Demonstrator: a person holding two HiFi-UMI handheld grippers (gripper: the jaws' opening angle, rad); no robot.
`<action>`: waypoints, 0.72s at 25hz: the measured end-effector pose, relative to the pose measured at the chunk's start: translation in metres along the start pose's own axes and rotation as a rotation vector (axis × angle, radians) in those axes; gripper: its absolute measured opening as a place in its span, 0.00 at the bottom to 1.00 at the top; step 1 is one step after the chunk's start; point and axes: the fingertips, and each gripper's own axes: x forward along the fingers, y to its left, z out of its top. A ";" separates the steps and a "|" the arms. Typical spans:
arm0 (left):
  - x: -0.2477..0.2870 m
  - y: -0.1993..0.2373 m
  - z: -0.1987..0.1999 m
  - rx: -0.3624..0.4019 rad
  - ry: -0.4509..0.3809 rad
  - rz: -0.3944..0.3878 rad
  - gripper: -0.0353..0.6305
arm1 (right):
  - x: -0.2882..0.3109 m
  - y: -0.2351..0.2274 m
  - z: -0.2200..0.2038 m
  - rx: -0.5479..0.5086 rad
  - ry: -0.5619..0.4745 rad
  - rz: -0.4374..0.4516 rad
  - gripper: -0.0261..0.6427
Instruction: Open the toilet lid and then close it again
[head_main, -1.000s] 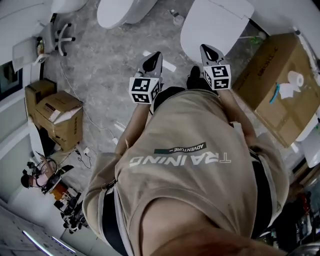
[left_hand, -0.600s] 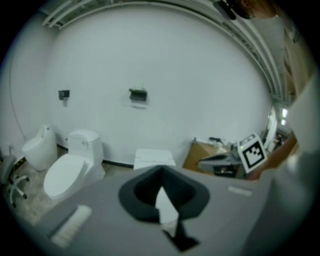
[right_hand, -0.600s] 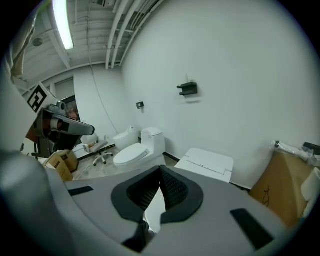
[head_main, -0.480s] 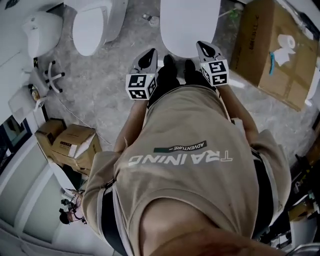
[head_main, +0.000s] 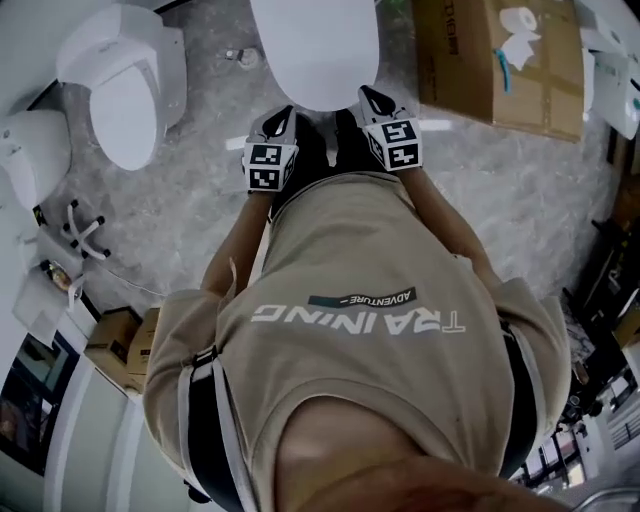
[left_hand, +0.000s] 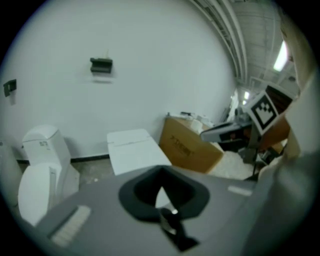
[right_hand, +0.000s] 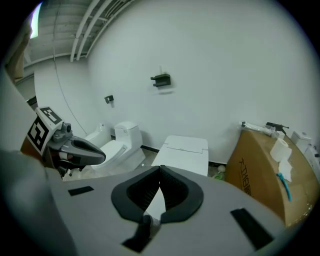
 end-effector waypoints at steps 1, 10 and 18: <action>0.009 0.000 -0.011 0.003 0.024 -0.011 0.06 | 0.003 -0.002 -0.012 -0.023 0.025 -0.020 0.06; 0.071 -0.018 -0.080 0.033 0.231 -0.057 0.06 | 0.029 -0.013 -0.135 -0.094 0.255 0.063 0.06; 0.111 -0.019 -0.142 -0.008 0.312 -0.058 0.06 | 0.080 -0.024 -0.204 -0.140 0.316 0.153 0.06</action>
